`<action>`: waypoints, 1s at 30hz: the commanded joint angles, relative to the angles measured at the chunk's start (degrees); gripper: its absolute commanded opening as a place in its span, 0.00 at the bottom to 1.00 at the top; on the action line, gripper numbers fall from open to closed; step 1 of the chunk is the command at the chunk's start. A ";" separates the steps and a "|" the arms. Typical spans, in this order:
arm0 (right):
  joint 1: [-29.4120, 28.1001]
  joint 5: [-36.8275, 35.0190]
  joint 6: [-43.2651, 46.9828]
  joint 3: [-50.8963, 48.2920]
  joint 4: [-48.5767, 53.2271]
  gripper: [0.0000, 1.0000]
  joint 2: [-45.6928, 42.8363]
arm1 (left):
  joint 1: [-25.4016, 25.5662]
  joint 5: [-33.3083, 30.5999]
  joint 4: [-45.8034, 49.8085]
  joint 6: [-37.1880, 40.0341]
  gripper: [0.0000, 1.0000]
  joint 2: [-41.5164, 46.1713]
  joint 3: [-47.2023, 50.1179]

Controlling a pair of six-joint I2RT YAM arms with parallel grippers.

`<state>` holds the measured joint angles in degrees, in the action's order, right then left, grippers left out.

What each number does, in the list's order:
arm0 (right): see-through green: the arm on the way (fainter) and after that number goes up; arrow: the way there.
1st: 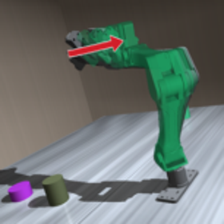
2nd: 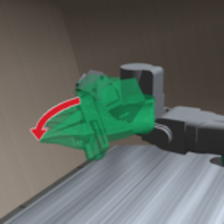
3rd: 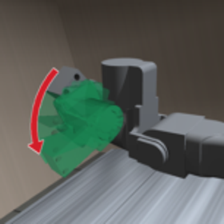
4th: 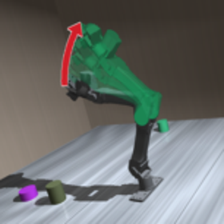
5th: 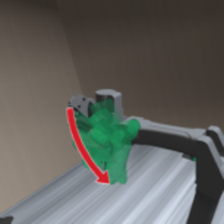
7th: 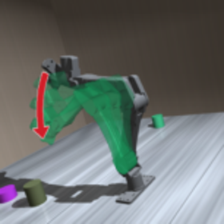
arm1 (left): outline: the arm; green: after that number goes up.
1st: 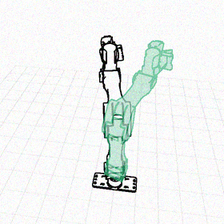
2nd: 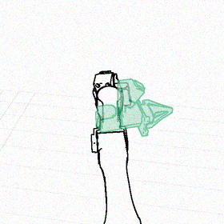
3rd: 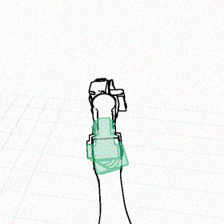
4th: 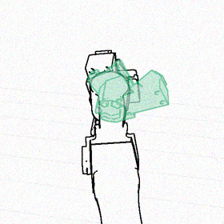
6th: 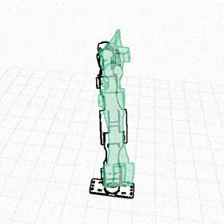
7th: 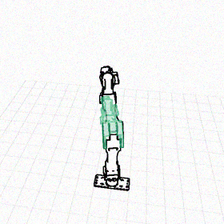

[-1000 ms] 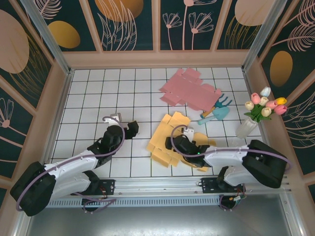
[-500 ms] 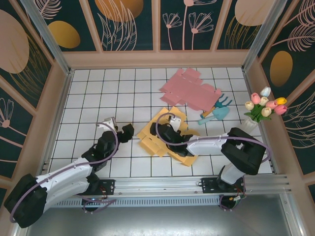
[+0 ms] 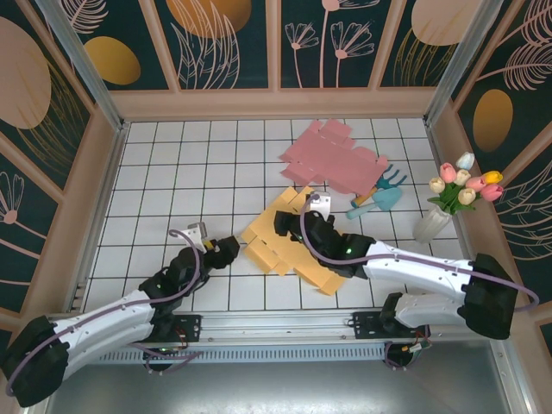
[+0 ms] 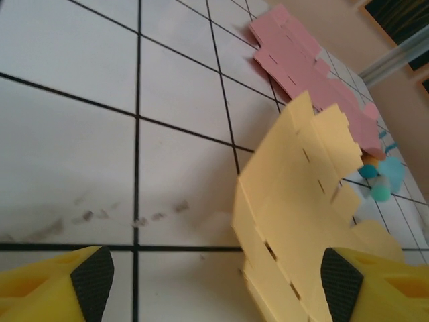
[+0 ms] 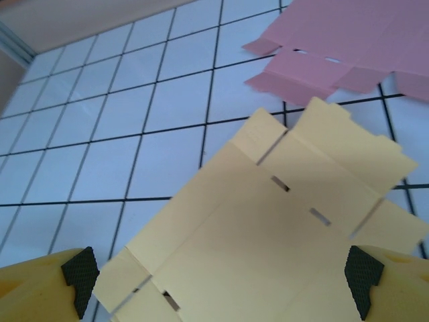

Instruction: Fold the paper box

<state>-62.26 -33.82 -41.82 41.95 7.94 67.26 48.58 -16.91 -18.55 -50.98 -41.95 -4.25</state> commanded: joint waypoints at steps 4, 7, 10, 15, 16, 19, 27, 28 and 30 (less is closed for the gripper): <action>-0.66 -1.93 1.42 -0.51 13.06 0.98 -3.10 | 4.48 -1.02 8.86 -8.58 0.90 -2.42 -5.61; -0.79 -2.70 1.05 -0.20 17.08 0.98 -4.48 | 5.61 -2.74 17.74 -12.56 0.92 -3.31 -9.52; -1.10 -3.19 -0.12 -1.00 18.51 0.98 -6.79 | 5.90 -2.26 20.53 -15.25 0.90 -3.05 -11.16; -1.15 -2.69 -1.35 -2.49 18.71 0.98 -10.65 | 10.73 -3.09 20.22 -19.31 0.82 -7.25 -13.57; -1.11 -2.71 -1.50 -2.49 19.01 0.98 -11.12 | 12.06 -3.87 20.31 -19.76 0.81 -8.61 -14.36; -1.33 -2.74 -2.07 -2.58 19.61 0.98 -12.41 | 15.39 -6.46 19.77 -20.76 0.77 -13.59 -16.85; -2.25 -2.44 -2.66 -3.80 19.26 0.98 -13.79 | 16.99 -10.74 14.01 -21.42 0.61 -21.77 -16.78; -2.26 -2.60 -2.44 -3.89 19.11 0.98 -13.75 | 16.98 -10.73 12.79 -21.44 0.60 -22.75 -16.62; -2.30 -3.00 -2.14 -4.14 18.41 0.98 -13.65 | 16.98 -11.34 10.07 -20.88 0.55 -25.29 -16.69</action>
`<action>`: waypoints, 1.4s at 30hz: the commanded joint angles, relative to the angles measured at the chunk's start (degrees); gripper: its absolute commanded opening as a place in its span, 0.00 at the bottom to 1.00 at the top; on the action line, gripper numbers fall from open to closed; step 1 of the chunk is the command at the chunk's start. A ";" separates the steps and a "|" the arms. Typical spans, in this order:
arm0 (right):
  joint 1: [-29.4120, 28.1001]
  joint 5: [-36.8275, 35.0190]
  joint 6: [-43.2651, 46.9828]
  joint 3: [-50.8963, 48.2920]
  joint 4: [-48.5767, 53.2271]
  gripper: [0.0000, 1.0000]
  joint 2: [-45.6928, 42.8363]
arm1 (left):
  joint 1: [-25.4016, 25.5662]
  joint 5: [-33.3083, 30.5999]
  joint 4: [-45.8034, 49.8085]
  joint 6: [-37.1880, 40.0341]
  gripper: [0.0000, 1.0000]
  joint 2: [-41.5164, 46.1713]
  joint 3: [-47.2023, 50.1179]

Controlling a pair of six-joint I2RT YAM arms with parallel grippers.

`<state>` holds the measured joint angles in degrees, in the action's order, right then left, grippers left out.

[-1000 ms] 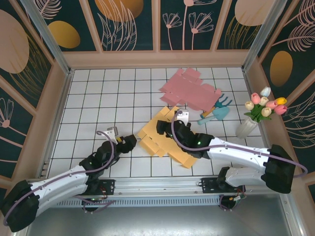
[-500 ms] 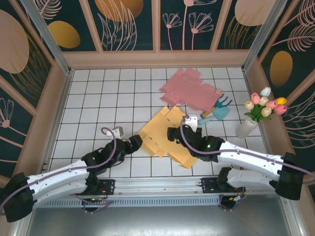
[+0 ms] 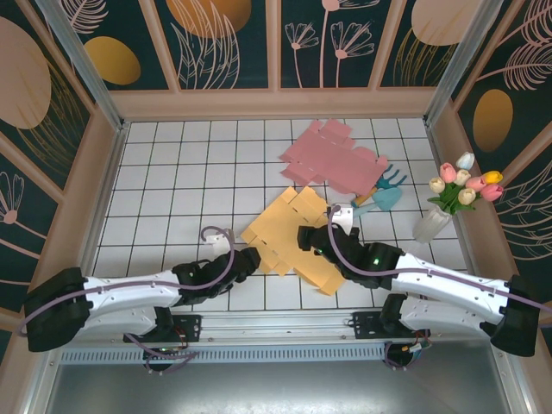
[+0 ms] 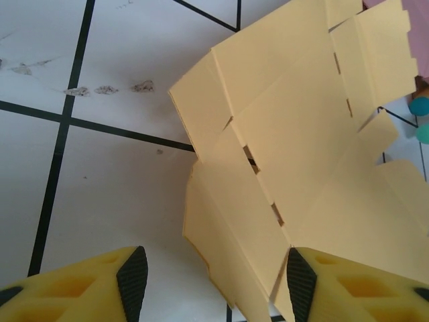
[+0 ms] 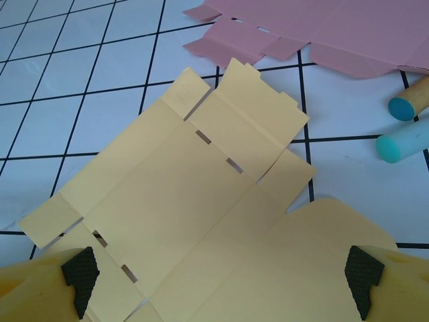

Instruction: Fold the paper box

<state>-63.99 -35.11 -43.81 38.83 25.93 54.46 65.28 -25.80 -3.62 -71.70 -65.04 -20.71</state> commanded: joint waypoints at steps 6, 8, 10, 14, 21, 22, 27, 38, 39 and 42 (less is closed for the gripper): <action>-0.53 -1.59 3.01 -1.48 -2.35 0.98 -0.07 | 0.18 -6.25 -10.55 3.70 0.23 -5.97 -1.80; -0.45 -1.68 5.14 -1.05 -3.24 0.98 0.51 | 0.18 -7.43 -10.97 6.70 0.00 -5.56 -3.50; -0.44 -1.25 8.55 -0.05 -4.67 0.98 0.98 | 0.05 -9.51 -10.34 11.13 0.00 -4.28 -6.02; -0.20 1.00 24.12 3.26 -11.96 0.98 0.75 | -2.24 -12.00 -9.96 32.56 0.00 -1.44 -13.28; 6.13 13.13 63.52 8.28 -29.34 0.73 1.00 | -3.57 -14.63 -17.79 77.09 0.00 1.66 -19.94; 7.89 16.66 67.18 9.74 -29.05 0.68 1.42 | -3.71 -13.41 -19.98 81.57 0.00 2.62 -19.19; 16.95 30.80 85.21 16.91 -23.35 0.62 3.94 | -6.56 -9.97 -26.36 91.99 0.00 8.42 -15.74; 21.89 33.37 107.27 24.79 -5.31 0.59 7.43 | -6.70 -10.93 -31.70 92.97 0.00 5.76 -11.26; 22.49 33.23 107.97 25.79 -3.09 0.57 7.95 | -6.68 -10.72 -30.80 92.60 0.00 5.33 -11.77; 24.59 32.65 109.45 26.91 0.94 0.56 8.73 | -6.65 -9.59 -30.87 92.02 0.00 5.42 -11.38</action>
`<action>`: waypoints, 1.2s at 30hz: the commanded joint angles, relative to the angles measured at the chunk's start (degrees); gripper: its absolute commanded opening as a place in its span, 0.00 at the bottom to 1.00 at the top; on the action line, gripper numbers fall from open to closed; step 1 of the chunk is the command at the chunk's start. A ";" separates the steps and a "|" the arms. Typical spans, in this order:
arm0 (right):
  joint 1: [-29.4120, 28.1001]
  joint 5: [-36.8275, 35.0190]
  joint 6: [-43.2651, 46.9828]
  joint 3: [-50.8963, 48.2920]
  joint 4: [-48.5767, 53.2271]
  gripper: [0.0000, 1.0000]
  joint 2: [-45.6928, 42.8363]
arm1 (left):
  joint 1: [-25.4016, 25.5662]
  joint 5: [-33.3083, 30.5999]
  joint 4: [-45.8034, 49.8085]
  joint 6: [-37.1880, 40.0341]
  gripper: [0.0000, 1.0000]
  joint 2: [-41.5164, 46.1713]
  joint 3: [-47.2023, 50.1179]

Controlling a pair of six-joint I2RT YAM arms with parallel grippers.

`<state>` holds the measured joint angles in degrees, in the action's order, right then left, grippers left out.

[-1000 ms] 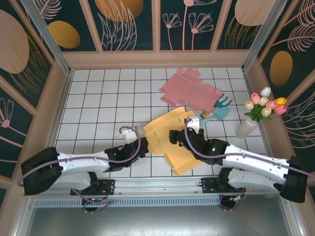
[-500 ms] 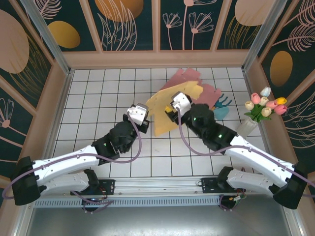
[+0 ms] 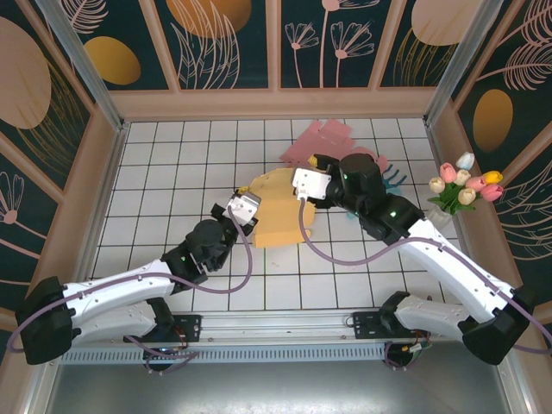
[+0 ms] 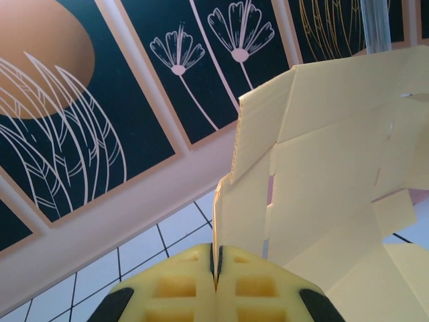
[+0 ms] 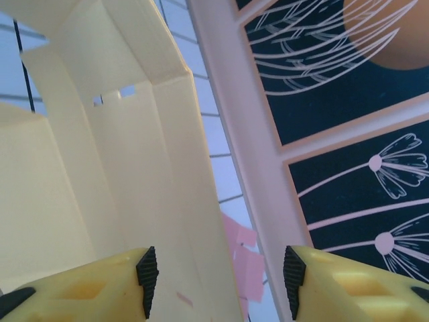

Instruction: Fold the paper box

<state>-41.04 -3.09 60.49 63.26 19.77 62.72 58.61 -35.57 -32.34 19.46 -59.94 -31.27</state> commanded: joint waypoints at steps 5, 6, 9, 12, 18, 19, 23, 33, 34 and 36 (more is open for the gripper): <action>5.32 1.95 6.86 2.82 10.11 0.55 1.11 | -0.02 1.15 -2.23 0.31 0.00 0.06 -0.46; 5.68 1.99 7.05 2.82 10.36 0.55 1.30 | 0.01 1.20 -2.13 0.31 0.00 -0.08 -0.48; 6.53 1.96 7.53 3.01 11.07 0.53 1.78 | -0.05 1.11 -2.03 0.32 0.00 -0.85 -0.55; 7.29 1.95 8.66 2.24 10.48 0.52 1.89 | 0.01 1.49 -1.87 0.32 0.00 -1.35 -0.81; 9.27 3.99 8.92 2.21 9.55 0.51 2.36 | -0.04 2.76 -1.72 0.14 0.00 -0.80 -0.46; 9.33 4.17 8.90 2.13 9.10 0.51 2.45 | 0.01 3.02 -1.68 0.10 0.00 -0.64 -0.32; 11.55 5.43 9.37 1.77 7.42 0.52 2.82 | -0.02 5.37 -2.13 -0.03 0.00 0.30 0.57; 14.40 12.44 10.36 2.72 10.18 0.31 4.43 | -0.04 7.97 -2.82 -0.12 0.00 2.42 1.92; 14.45 13.07 10.22 2.87 10.54 0.29 4.43 | -0.03 7.99 -2.75 -0.12 0.00 2.25 1.83; 14.50 13.76 9.84 3.31 11.22 0.29 4.42 | 0.01 7.98 -2.56 -0.05 0.00 1.87 1.66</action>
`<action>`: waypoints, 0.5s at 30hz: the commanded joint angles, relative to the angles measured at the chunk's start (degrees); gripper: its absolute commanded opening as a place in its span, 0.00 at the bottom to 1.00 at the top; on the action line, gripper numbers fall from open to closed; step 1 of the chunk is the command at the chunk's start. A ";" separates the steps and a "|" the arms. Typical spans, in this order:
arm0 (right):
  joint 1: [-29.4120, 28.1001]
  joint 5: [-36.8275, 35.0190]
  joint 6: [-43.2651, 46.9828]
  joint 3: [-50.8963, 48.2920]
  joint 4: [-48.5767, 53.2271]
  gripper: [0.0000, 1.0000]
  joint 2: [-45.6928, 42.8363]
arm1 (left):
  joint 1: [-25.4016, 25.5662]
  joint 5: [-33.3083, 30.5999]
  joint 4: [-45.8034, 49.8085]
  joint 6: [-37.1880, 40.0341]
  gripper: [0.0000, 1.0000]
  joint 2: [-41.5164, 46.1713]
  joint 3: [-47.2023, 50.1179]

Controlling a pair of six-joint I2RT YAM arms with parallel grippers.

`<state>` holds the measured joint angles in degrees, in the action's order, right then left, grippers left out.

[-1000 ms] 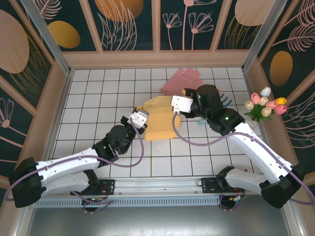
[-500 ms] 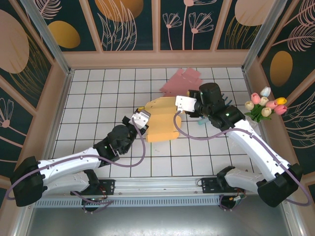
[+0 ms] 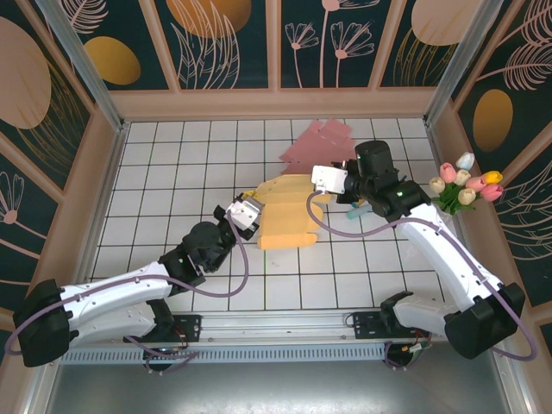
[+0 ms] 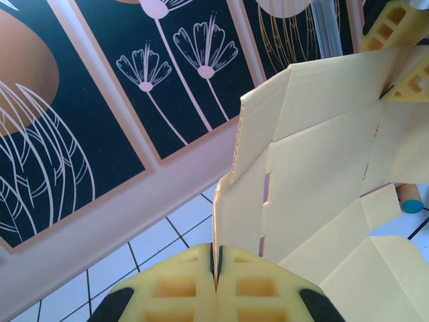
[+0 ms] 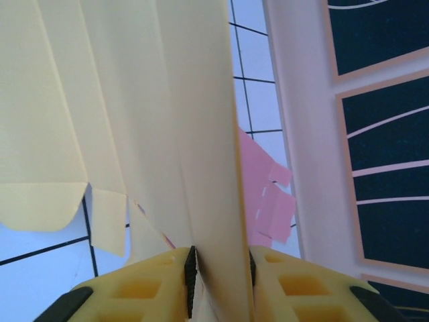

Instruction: Fold the paper box

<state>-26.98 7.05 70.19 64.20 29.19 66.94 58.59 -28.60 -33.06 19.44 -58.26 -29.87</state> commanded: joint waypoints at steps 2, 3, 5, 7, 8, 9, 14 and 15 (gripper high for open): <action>0.50 3.81 -0.35 2.89 2.47 0.28 0.17 | 0.01 0.94 -1.58 -0.01 0.00 -0.18 0.16; 0.48 3.84 -0.49 3.20 3.05 0.28 0.36 | 0.03 0.92 -1.49 0.04 0.00 -0.27 0.07; 0.52 3.68 -0.50 3.80 4.17 0.27 0.58 | 0.00 1.16 -1.31 -0.10 0.00 -0.27 0.04; 0.50 3.84 -0.64 3.82 4.47 0.26 0.62 | 0.02 1.25 -1.31 -0.06 0.00 -0.06 0.12; 0.48 3.85 -0.63 3.78 4.55 0.24 0.65 | 0.03 1.12 -1.31 -0.11 0.00 0.03 0.16; 0.52 3.94 -0.59 3.82 4.79 0.21 0.56 | 0.03 1.05 -1.37 -0.11 0.00 0.08 0.20; 0.47 3.24 -0.67 3.82 5.73 0.08 0.59 | -0.02 1.55 -1.53 -0.60 0.00 0.48 0.40; 0.57 3.15 -0.61 3.82 5.92 0.05 0.58 | 0.03 1.63 -1.57 -0.69 0.00 0.58 0.49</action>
<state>-26.94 9.50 70.17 66.48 33.65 67.20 58.59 -28.14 -33.06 19.42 -58.48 -29.87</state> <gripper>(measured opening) 0.068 0.058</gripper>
